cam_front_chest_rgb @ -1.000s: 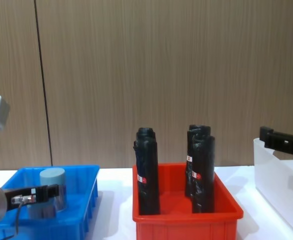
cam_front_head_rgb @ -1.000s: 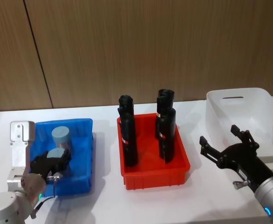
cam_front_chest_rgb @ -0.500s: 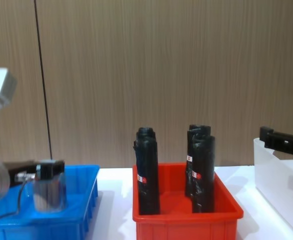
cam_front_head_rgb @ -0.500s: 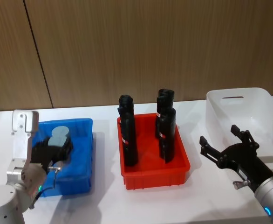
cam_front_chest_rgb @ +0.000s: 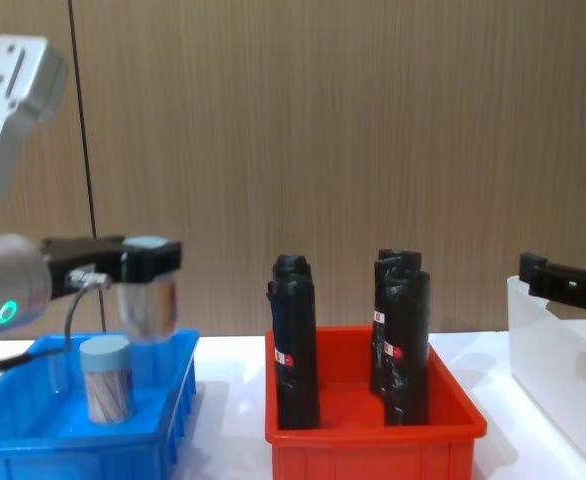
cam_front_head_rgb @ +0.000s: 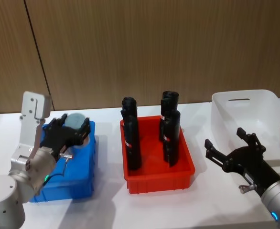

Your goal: Pick the cotton swabs from the blue box and place them into the white box.

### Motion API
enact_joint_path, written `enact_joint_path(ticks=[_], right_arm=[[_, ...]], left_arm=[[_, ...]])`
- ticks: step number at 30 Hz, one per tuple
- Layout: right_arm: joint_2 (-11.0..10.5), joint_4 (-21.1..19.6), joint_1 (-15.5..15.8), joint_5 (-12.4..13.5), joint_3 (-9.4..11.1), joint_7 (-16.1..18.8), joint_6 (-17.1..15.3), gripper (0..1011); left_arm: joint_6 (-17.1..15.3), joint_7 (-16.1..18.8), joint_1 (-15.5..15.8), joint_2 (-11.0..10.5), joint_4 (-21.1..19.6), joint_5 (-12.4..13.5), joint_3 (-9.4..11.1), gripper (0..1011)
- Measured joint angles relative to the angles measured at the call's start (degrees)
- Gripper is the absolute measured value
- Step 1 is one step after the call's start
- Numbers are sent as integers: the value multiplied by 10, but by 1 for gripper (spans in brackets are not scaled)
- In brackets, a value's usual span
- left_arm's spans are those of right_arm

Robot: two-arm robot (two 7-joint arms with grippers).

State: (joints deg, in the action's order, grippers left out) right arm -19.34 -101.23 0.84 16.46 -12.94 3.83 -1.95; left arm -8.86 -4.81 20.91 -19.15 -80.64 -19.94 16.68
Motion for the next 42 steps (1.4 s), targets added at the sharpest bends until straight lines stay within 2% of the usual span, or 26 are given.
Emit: enact_joint_path(ticks=[10,22,32,33,41,42], right_arm=[[0,0,0,0,0,0,0,1002],[0,0,0,0,0,0,0,1001],[0,0,0,0,0,0,0,1001],[0,0,0,0,0,0,0,1002],[0,0,0,0,0,0,0,1002],[0,0,0,0,0,0,0,1002]], left_arm=[[15,-77,12,1,-25,10,3,659],[21,-169,36,11,-29,9,10,659],[21,-258,73,34,-3,0,23,660],[21,-258,73,34,-3,0,23,660],[15,-331,118,65,48,-11,38,659],[15,-331,118,65,48,-11,38,659]])
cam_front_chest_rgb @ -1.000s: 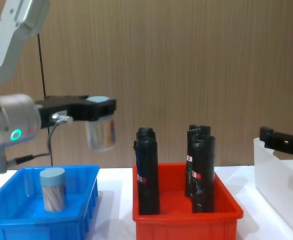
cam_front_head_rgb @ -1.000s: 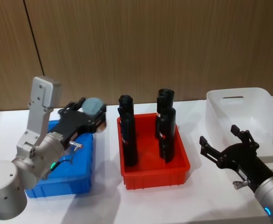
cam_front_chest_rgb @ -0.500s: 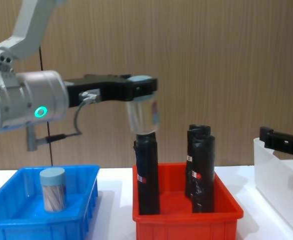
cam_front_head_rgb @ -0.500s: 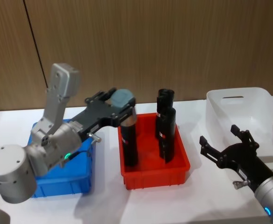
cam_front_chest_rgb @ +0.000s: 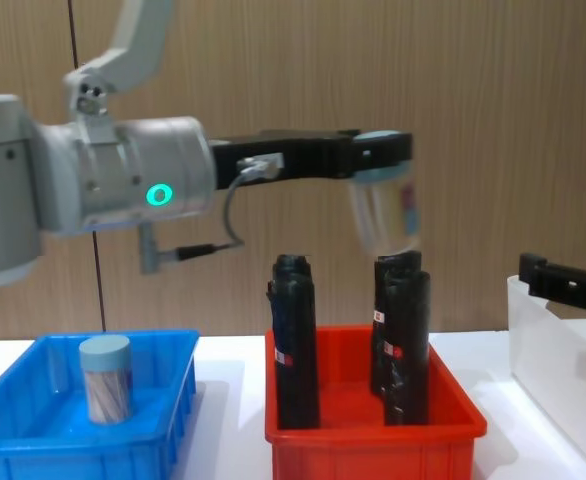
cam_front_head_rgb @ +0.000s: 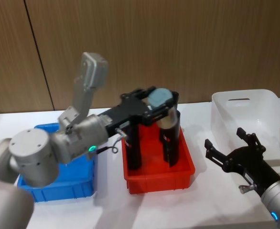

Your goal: Pick the cotton swabs from the blue box and place them into the white box.

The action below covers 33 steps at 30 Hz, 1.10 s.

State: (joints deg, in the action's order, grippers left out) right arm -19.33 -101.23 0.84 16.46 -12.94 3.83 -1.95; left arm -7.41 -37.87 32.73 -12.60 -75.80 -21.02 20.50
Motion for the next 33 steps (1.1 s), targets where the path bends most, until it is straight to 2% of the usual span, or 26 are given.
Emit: enact_joint_path(ticks=[5,15,27,33], right_arm=[[0,0,0,0,0,0,0,1002],[0,0,0,0,0,0,0,1002],[0,0,0,0,0,0,0,1002],[0,-1,-1,-11,0,1,-5,1002]], left_arm=[[-5,-39,35,26,48,-10,11,659],[-9,-74,74,54,103,-21,24,660],[-11,-91,94,69,131,-27,30,659],[-11,-95,99,72,138,-28,31,659]])
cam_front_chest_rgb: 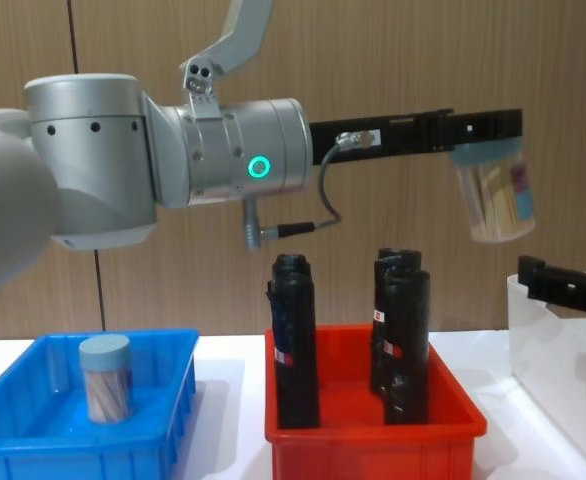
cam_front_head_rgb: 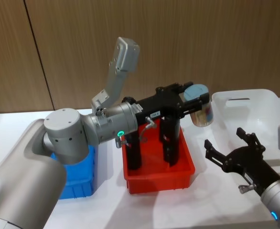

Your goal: Pick the cotton swabs from the blue box and place them into the white box.

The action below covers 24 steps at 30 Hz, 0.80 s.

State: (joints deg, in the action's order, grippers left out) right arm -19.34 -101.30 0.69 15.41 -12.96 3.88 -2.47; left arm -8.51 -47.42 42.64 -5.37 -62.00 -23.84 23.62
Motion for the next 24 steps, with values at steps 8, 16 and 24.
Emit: enact_joint_path(ticks=[8,16,24], right_arm=[[0,-1,-12,-40,-2,4,-27,1001],[4,3,-36,-76,-2,14,-57,1001],[8,9,-54,-95,0,23,-75,1002]], left_arm=[[0,-3,4,3,6,-1,1,659],[0,-5,6,4,8,-2,2,659],[0,-6,7,5,10,-2,2,660]])
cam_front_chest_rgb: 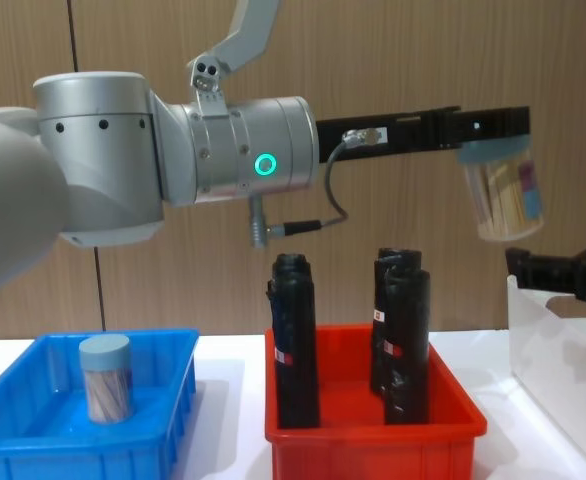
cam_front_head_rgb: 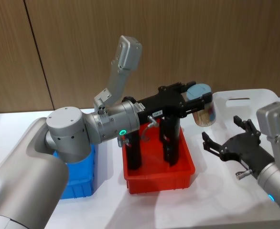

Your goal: Pick the cotton swabs from the blue box and place them into the white box.

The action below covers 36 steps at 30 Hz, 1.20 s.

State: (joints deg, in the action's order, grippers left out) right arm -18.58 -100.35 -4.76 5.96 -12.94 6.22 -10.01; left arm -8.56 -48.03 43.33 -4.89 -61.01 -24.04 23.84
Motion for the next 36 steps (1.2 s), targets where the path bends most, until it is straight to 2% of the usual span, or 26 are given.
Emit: enact_joint_path(ticks=[10,23,36], right_arm=[[4,5,-17,-6,4,15,-14,1002],[10,9,-35,9,6,43,-27,1001],[18,14,-52,9,4,61,-34,1002]], left_arm=[[0,-1,0,0,1,0,0,660],[0,-1,1,1,1,0,0,659],[0,-1,1,1,1,0,0,660]])
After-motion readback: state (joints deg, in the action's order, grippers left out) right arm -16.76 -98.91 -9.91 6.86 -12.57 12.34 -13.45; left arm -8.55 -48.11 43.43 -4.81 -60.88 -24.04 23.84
